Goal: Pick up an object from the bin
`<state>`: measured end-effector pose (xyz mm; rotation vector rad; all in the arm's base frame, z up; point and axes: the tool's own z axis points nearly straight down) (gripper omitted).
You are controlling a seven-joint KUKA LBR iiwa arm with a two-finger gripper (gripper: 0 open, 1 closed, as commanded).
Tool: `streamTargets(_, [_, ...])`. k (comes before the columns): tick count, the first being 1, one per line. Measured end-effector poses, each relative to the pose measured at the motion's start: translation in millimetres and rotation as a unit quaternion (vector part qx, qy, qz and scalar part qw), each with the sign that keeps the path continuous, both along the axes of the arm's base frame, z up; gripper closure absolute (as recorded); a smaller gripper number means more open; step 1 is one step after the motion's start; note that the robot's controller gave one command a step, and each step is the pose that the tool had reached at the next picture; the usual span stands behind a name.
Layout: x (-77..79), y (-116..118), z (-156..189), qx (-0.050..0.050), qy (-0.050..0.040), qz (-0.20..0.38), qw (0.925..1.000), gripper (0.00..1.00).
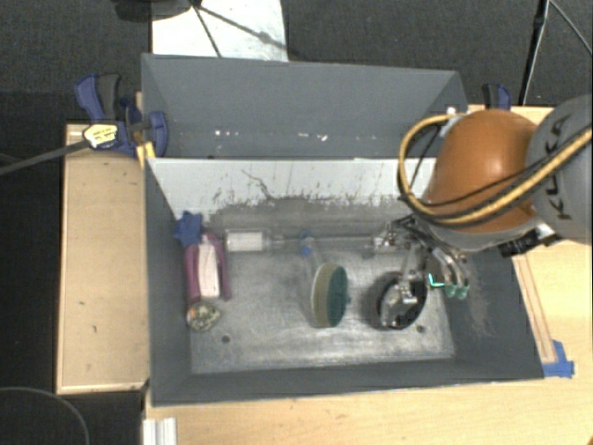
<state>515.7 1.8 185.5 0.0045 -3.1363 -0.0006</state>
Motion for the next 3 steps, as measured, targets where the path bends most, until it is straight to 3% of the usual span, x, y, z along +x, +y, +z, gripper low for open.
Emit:
streamTargets(1, [44.7, 40.7, -112.4, -0.001, -0.0027, -0.109, 0.9941, 0.00])
streamTargets(2, [42.5, 39.9, -111.4, -0.002, 0.0018, -0.108, 0.9941, 1.00])
streamTargets(3, [53.2, 30.7, 25.2, 0.000, -0.0076, -0.085, 0.9963, 1.00])
